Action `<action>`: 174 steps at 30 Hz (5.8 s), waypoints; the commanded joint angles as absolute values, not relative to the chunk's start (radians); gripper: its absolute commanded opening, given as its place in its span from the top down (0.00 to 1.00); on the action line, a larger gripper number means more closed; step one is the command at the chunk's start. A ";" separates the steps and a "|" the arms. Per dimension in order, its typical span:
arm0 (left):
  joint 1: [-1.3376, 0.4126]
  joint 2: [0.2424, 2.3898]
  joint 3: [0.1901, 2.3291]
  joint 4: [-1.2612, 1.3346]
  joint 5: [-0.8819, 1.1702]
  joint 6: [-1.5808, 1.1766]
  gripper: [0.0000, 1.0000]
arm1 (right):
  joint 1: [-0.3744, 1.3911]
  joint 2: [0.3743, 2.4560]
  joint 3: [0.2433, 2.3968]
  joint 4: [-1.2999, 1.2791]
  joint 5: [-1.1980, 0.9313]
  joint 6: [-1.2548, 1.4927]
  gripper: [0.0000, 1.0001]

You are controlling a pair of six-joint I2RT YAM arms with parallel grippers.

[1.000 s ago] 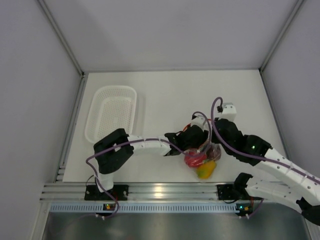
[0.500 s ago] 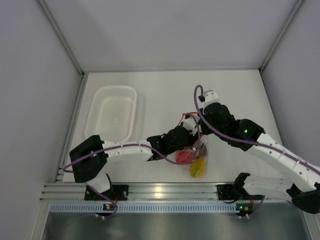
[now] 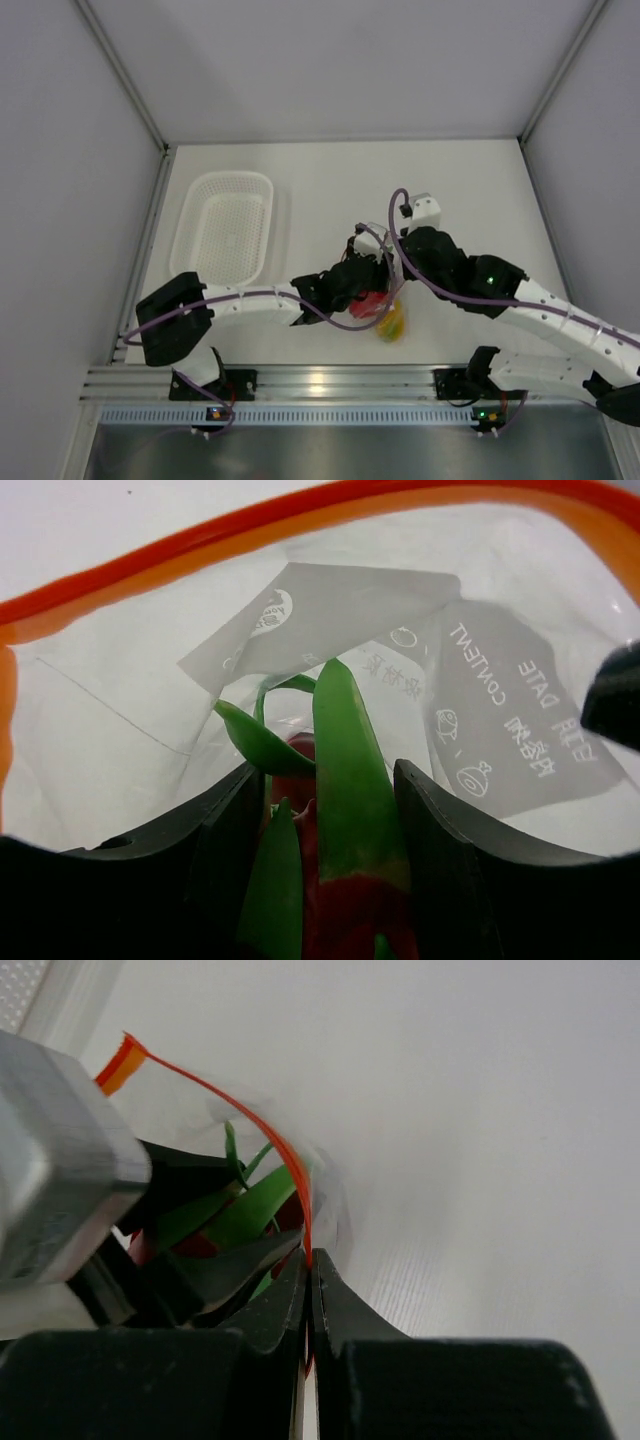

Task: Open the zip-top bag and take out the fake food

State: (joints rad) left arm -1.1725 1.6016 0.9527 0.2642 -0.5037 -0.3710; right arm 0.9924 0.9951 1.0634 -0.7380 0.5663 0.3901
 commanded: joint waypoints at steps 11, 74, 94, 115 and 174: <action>-1.170 1.390 0.715 0.712 -0.312 -0.319 1.00 | 1.011 1.023 1.034 -0.612 0.551 0.396 1.00; -1.170 0.962 0.679 0.955 -0.610 -0.304 1.00 | 1.137 1.063 0.986 -0.494 0.804 0.466 1.00; -0.396 1.147 1.100 -0.262 -0.570 -0.499 1.00 | 1.115 0.916 0.999 -0.472 0.785 0.383 1.00; -0.077 1.806 1.399 -0.368 -0.184 -0.394 0.49 | 1.098 0.916 1.006 -0.462 0.700 0.390 1.00; -1.169 1.537 1.058 0.192 -0.373 -0.710 1.00 | 1.081 0.876 0.887 -0.497 0.832 0.795 1.00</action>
